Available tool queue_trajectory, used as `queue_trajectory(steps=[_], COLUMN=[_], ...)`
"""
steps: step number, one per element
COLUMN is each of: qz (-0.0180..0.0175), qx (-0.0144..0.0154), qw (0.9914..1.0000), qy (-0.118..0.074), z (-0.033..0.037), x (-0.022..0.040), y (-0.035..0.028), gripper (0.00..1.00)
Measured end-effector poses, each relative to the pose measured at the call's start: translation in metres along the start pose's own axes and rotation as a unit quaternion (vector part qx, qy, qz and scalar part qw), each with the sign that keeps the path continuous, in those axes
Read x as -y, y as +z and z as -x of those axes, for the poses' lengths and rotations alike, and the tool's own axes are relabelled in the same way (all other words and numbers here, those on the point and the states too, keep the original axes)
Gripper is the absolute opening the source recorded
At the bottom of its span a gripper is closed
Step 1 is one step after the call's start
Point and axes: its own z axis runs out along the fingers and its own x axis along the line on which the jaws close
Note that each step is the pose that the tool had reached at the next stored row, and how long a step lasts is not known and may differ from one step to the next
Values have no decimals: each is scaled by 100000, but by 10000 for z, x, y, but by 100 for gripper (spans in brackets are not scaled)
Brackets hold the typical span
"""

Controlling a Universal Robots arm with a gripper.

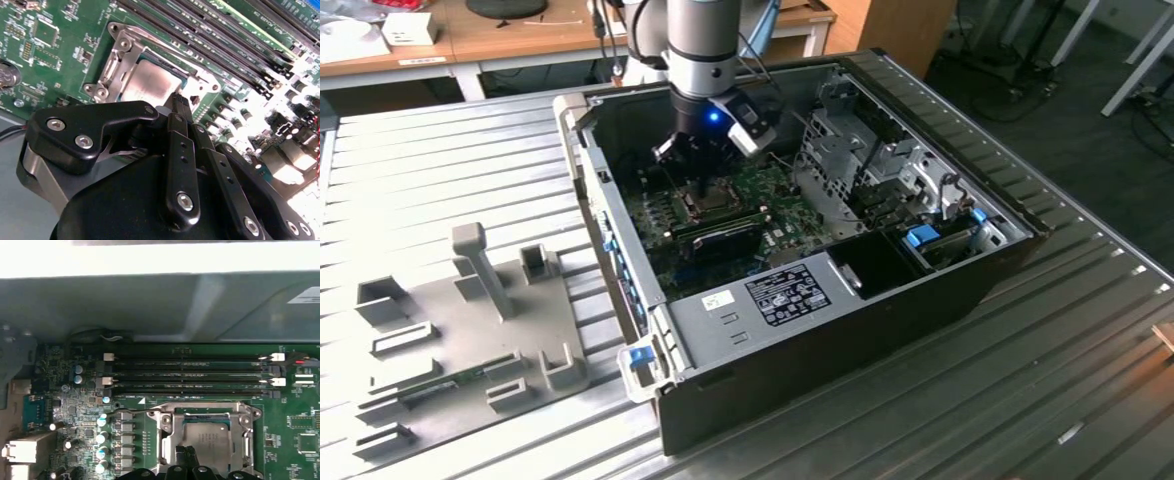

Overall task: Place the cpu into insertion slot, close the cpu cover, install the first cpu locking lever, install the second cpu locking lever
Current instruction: 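Close the cpu cover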

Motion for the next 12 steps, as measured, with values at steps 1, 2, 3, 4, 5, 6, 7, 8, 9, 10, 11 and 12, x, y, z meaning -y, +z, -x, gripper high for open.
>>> queue_trajectory(steps=[1,2,3,4,5,6,7,8,9,10,11,12], qz=[-34,-50,-60,-67,-75,-86,-102,-100,-102,-97,-97,-94], qx=[1,6,10,9,6,0,-5,-3,-2,0,1,3], qw=[100000,100000,100000,100000,100000,100000,100000,100000,100000,100000,100000,100000], qy=[0,-5,-13,-25,-33,-42,-60,-65,-69,-69,-68,-67], z=[-13,-25,-33,-39,-45,-49,-50,-49,-49,-49,-49,-49], x=[0,0,0,0,1,1,1,1,1,1,1,1], y=[3,8,15,21,27,30,30,30,31,31,31,32], gripper=[10,10,10,10,10,10,10,10,10,10,10,10])
